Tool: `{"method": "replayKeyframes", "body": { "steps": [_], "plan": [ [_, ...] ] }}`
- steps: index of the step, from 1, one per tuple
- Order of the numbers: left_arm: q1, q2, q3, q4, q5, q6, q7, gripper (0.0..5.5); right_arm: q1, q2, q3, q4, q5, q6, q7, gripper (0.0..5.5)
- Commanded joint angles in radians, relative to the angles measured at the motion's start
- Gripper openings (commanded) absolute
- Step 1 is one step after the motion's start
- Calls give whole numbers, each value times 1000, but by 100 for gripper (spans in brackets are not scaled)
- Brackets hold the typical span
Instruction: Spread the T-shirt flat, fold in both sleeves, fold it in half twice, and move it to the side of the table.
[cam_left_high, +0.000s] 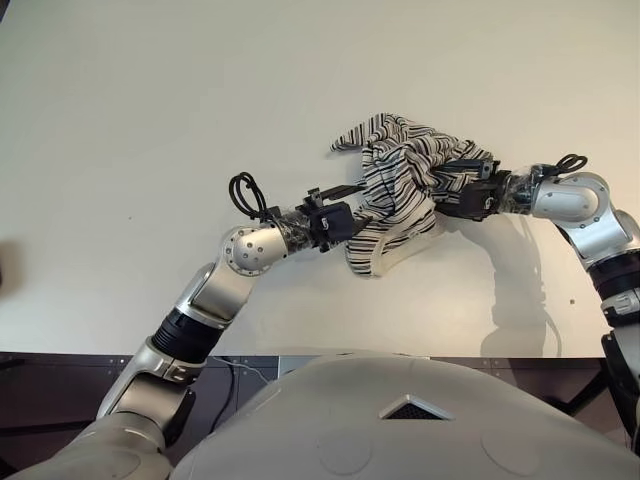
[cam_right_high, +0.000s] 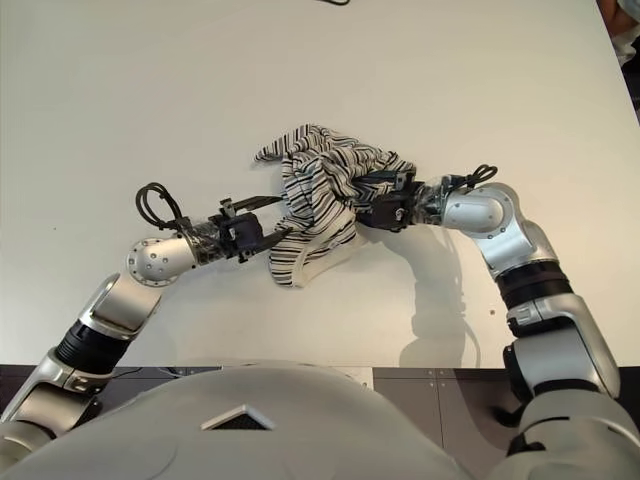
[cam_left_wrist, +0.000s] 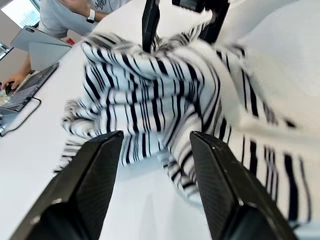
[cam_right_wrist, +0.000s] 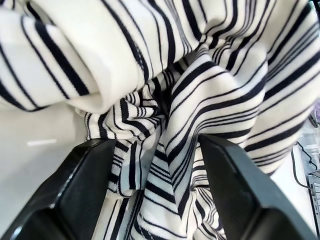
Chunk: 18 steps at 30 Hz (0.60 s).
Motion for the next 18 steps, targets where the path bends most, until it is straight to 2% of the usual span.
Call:
{"method": "replayKeyframes", "body": {
  "steps": [1, 5, 8, 12, 15, 18],
  "plan": [
    [-1, 42, -76, 168, 119, -35, -29, 247, 9, -35, 25, 85, -107, -1, 11, 304],
    [-7, 93, -103, 234, 188, -74, -58, 247, -42, -57, 28, 140, -158, -50, -1, 304],
    [-9, 184, -104, 266, 254, -108, -76, 247, -78, -97, 18, 170, -169, -73, 19, 304],
    [50, 331, -17, 260, 235, -171, -63, 247, -90, -177, -1, 221, -168, -111, 44, 304],
    [98, 365, 84, 246, 103, -164, -80, 247, -51, -210, -11, 202, -113, -140, 97, 304],
    [133, 356, 127, 201, 4, -188, -102, 247, -4, -219, -35, 125, -25, -148, 144, 304]
  ]
}}
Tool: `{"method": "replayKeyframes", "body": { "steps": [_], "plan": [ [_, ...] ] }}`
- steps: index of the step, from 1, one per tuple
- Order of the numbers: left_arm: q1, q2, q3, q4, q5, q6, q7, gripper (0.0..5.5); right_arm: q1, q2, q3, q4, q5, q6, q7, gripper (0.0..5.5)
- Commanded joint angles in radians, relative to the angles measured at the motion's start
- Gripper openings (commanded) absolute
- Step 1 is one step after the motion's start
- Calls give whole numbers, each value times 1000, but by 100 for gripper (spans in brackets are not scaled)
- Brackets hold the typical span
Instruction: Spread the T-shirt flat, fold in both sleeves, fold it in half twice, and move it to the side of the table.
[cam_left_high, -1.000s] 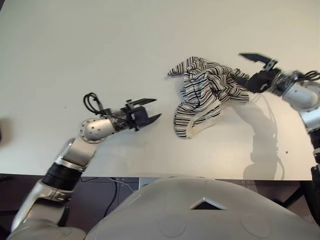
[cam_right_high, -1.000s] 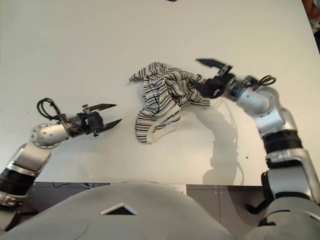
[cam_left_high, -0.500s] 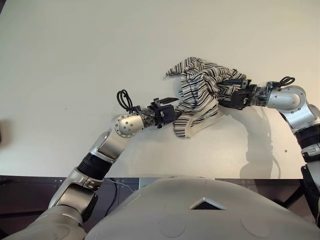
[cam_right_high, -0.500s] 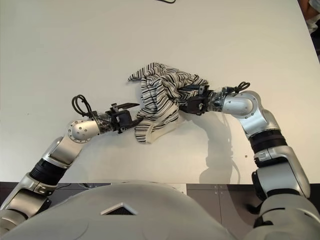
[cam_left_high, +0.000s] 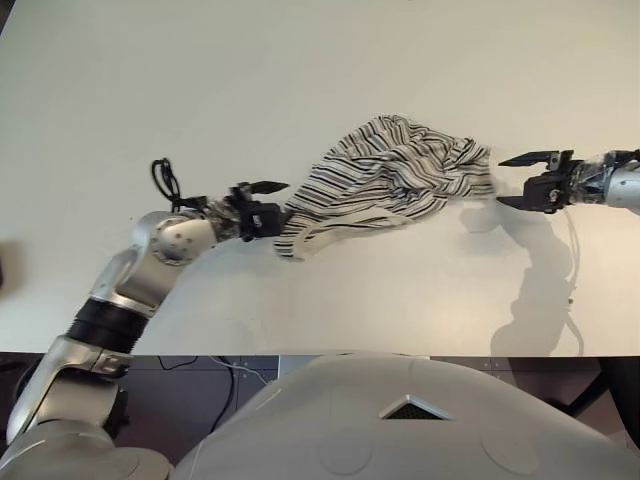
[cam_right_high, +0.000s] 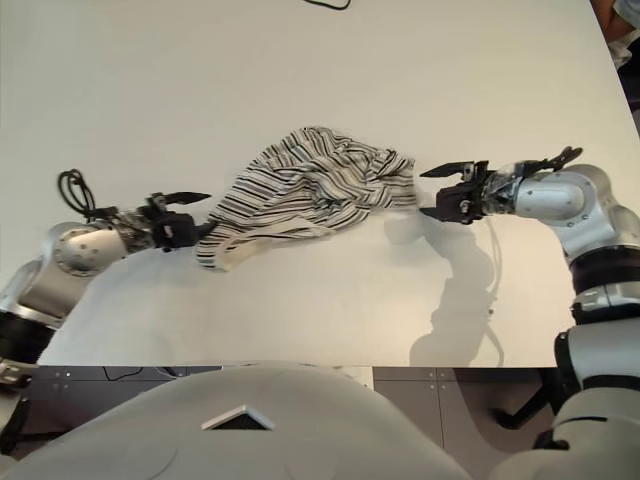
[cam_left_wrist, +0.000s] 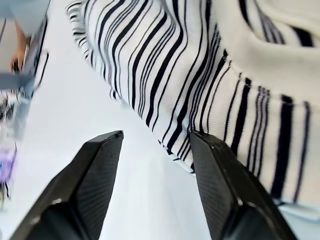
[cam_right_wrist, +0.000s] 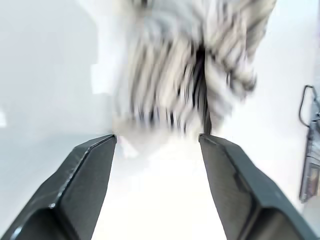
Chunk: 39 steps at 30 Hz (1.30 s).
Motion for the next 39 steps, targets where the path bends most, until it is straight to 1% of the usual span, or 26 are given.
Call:
{"method": "replayKeyframes", "body": {
  "steps": [1, 4, 5, 7, 10, 12, 15, 18, 19, 23, 26, 27, 28, 30, 33, 34, 35, 37, 39],
  "plan": [
    [118, 6, -4, -18, -70, 57, -96, 247, 90, -1, -11, -138, 123, 24, 89, 304],
    [125, -16, 0, -99, -105, 82, -114, 247, 194, 21, -3, -399, 268, 129, 140, 304],
    [123, -18, 1, -107, -104, 91, -119, 247, 224, 27, 3, -462, 281, 160, 148, 304],
    [122, -19, 4, -112, -96, 99, -125, 247, 266, 63, 23, -524, 235, 190, 134, 304],
    [116, -13, -4, -102, -72, 89, -140, 247, 261, 138, 41, -474, 58, 153, 24, 304],
    [112, -5, -7, -89, -52, 71, -147, 247, 220, 177, 52, -397, -105, 73, -108, 304],
    [101, -6, -8, -77, -43, 59, -156, 247, 181, 218, 57, -343, -213, 17, -233, 304],
    [100, -9, -7, -76, -40, 53, -166, 247, 158, 231, 69, -300, -293, -22, -319, 304],
    [98, -11, -6, -74, -40, 53, -167, 249, 153, 231, 77, -286, -310, -35, -334, 296],
    [91, -20, -3, -73, -43, 55, -164, 250, 140, 232, 96, -264, -307, -70, -349, 216],
    [97, -15, -9, -59, -19, 43, -154, 250, 123, 238, 90, -261, -268, -77, -350, 163],
    [99, -13, -14, -53, -5, 36, -150, 250, 121, 241, 86, -264, -249, -74, -346, 136],
    [101, -11, -18, -48, 7, 29, -146, 250, 120, 243, 83, -267, -235, -74, -343, 130],
    [109, -6, -24, -36, 36, 8, -138, 250, 117, 245, 73, -278, -197, -63, -322, 90],
    [117, -6, -23, -22, 56, -8, -130, 250, 105, 228, 61, -302, -129, -42, -265, 39],
    [116, -9, -22, -18, 59, -9, -127, 250, 105, 214, 60, -324, -87, -25, -223, 14],
    [115, -12, -22, -16, 62, -8, -125, 250, 111, 197, 60, -355, -31, 3, -171, 11],
    [122, -15, -23, -2, 72, -8, -116, 250, 151, 148, 52, -488, 190, 164, -8, 11],
    [146, -13, -33, 19, 94, -23, -94, 250, 187, 52, 18, -710, 483, 424, 153, 11]
  ]
}}
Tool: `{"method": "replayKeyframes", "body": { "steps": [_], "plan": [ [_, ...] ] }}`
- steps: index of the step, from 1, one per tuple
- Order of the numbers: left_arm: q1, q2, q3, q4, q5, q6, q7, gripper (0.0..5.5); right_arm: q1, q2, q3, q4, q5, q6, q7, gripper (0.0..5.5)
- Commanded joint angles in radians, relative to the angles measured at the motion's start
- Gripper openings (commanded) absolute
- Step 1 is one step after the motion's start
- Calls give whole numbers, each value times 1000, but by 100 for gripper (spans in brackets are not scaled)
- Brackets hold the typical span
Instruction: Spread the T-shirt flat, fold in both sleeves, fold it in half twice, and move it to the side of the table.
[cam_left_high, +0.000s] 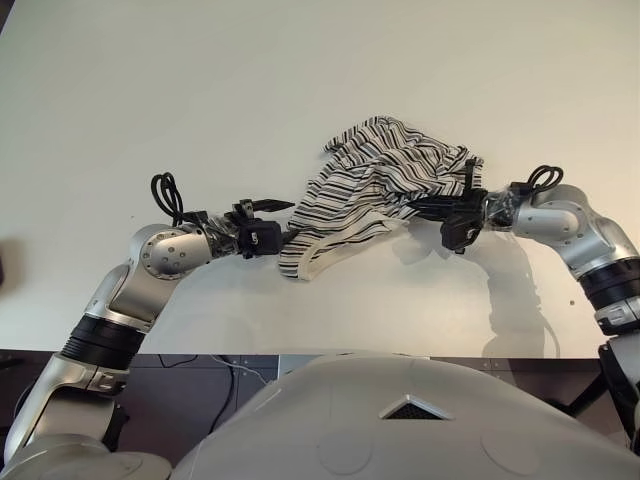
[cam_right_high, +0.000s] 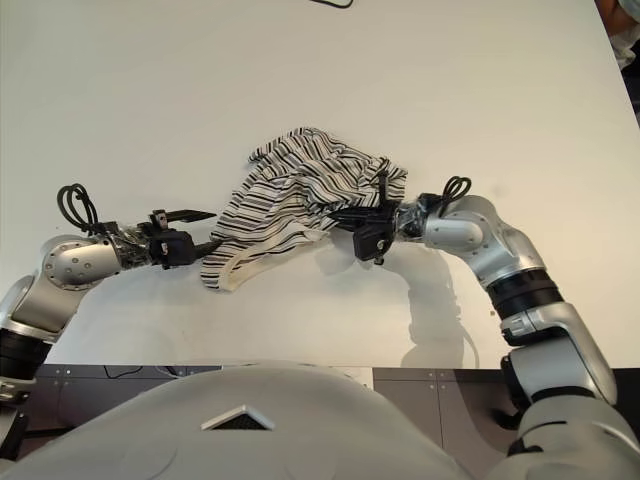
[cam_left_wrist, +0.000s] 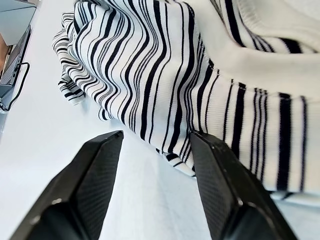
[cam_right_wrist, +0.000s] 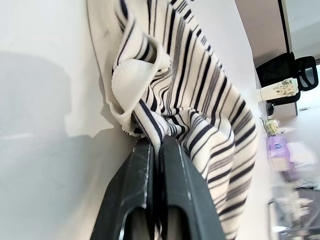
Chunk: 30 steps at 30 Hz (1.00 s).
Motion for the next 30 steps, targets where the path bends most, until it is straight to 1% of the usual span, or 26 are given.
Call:
{"method": "replayKeyframes", "body": {
  "steps": [1, 2, 4, 6, 8, 10, 12, 14, 17, 20, 21, 23, 26, 30],
  "plan": [
    [89, 4, -56, 101, 109, 29, 12, 250, 51, -168, -69, -363, 481, 425, 281, 11],
    [94, -2, -54, 101, 104, 28, 22, 250, 51, -201, -89, -422, 563, 525, 324, 11],
    [83, -28, -27, 84, 51, 43, 35, 250, 27, -248, -133, -468, 704, 720, 401, 11],
    [64, -60, 18, 41, -74, 97, 11, 250, -33, -246, -191, -417, 840, 935, 439, 11],
    [48, -81, 52, 13, -169, 151, -14, 250, -75, -226, -209, -328, 827, 1045, 440, 11],
    [29, -103, 97, -20, -248, 221, -21, 250, -71, -226, -175, -252, 694, 1022, 436, 11],
    [13, -121, 142, -67, -312, 300, -20, 250, -40, -240, -141, -202, 548, 916, 452, 11],
    [10, -118, 150, -94, -305, 318, -24, 250, -17, -241, -127, -171, 450, 825, 469, 11],
    [20, -89, 101, -79, -167, 238, -8, 250, -1, -202, -151, -193, 442, 814, 487, 11],
    [43, -96, 90, -112, -115, 214, -3, 250, 0, -145, -202, -223, 464, 832, 446, 11],
    [50, -96, 88, -124, -104, 206, -4, 250, -2, -130, -219, -222, 469, 839, 435, 33],
    [69, -87, 71, -148, -57, 179, -4, 250, -13, -105, -260, -234, 520, 926, 422, 60],
    [101, -81, 52, -193, -4, 150, -4, 250, -19, -81, -297, -260, 556, 1032, 395, 121],
    [178, -9, 44, -263, 91, 43, -11, 250, -7, -51, -331, -278, 562, 1132, 326, 196]
  ]
}}
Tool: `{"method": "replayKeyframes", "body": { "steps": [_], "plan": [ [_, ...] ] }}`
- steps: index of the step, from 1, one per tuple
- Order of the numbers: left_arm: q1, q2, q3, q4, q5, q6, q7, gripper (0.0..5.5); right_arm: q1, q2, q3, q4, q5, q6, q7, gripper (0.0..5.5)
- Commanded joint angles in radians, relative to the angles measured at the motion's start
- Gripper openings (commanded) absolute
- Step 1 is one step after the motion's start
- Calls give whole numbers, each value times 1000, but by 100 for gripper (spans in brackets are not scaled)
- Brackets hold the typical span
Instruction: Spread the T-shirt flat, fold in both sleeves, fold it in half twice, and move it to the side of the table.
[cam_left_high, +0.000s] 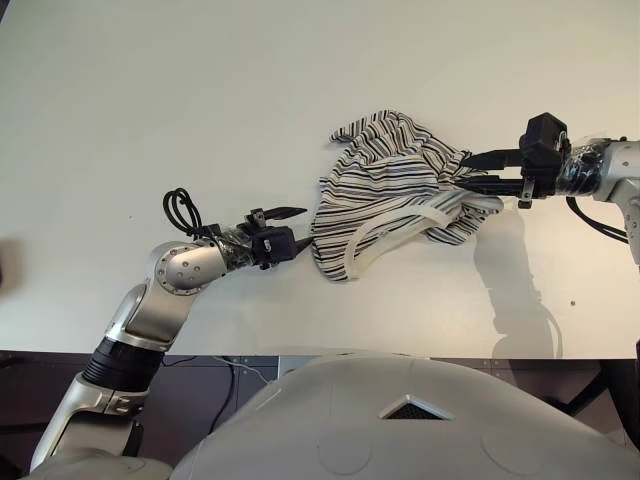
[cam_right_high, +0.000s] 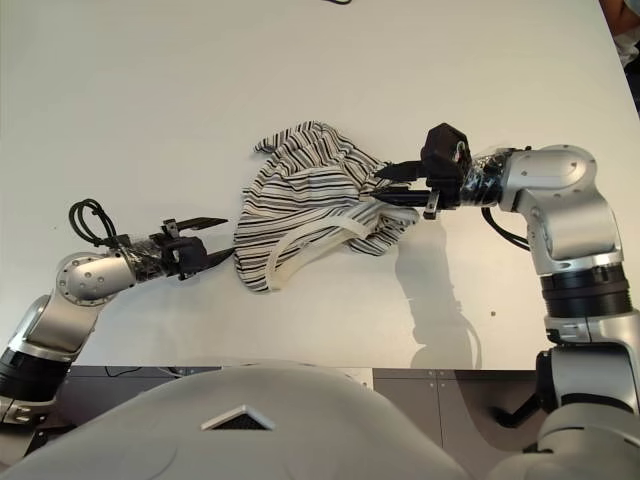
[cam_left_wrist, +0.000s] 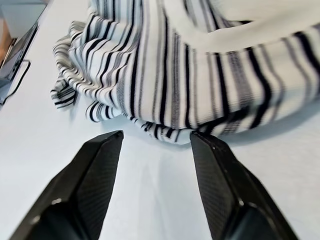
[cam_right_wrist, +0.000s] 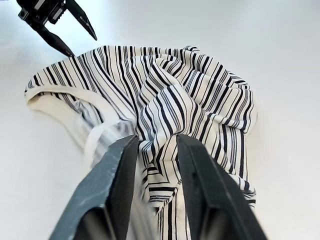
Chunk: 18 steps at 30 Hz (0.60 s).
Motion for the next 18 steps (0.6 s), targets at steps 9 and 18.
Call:
{"method": "replayKeyframes", "body": {
  "steps": [9, 18],
  "plan": [
    [120, 49, 6, -40, 112, -102, 44, 250, 162, -114, -107, -110, -148, -387, 60, 240],
    [152, 39, 7, -33, 132, -96, 79, 250, 369, -60, -162, -86, -510, -943, -211, 240]
  ]
}}
